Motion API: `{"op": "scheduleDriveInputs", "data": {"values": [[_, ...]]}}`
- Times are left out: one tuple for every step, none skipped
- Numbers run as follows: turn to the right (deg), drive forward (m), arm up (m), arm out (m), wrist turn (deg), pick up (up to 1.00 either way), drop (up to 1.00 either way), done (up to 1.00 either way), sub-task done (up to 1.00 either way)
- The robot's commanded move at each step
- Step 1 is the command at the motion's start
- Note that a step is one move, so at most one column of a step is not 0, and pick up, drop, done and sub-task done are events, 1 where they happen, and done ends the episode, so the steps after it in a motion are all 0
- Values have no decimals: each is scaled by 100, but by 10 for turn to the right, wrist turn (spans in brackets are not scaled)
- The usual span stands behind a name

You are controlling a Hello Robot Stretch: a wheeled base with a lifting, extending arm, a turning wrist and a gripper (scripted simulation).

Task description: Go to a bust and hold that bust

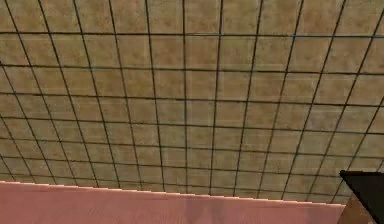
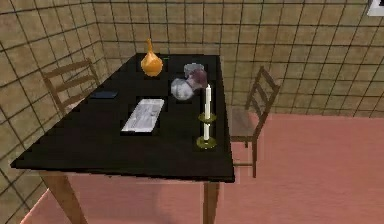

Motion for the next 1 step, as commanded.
{"op": "scheduleDriveInputs", "data": {"values": [[450, 0, 0, 0, 0, 0, 0, 0, 0]]}}
